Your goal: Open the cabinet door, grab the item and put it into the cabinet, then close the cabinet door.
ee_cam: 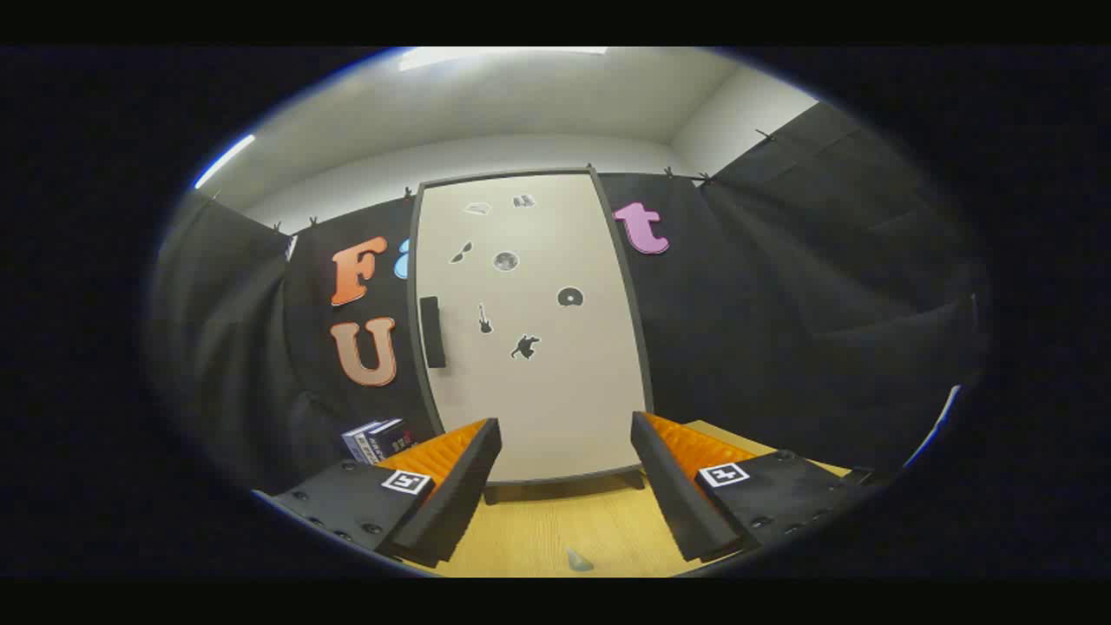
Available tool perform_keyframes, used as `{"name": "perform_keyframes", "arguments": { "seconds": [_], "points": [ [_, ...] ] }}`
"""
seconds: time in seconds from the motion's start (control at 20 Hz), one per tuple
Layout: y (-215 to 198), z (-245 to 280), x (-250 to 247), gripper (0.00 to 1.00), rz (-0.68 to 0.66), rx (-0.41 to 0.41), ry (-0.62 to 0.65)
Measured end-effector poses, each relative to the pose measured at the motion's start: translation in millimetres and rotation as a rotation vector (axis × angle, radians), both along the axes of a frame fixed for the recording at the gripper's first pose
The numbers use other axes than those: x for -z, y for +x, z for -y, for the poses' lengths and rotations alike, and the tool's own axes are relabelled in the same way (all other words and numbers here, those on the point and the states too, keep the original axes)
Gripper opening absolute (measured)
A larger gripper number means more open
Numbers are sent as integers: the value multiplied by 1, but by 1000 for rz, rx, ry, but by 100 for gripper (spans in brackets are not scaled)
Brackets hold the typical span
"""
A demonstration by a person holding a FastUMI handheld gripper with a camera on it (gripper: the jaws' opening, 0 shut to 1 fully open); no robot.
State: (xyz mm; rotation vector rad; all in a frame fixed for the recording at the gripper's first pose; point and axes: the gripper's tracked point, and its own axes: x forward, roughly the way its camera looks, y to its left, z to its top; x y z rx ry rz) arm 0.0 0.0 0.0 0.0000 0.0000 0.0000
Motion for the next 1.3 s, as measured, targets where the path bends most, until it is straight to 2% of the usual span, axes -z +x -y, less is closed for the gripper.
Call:
{"name": "perform_keyframes", "arguments": {
  "seconds": [0.35,0.8,1.0,1.3],
  "points": [
    [3,7,7,97,-20,34,1],
    [19,-12,-4,96,-4,4,-32],
    [56,-47,-33,97,20,-62,-42],
    [138,-129,-74,96,23,-218,-23]
  ]
}}
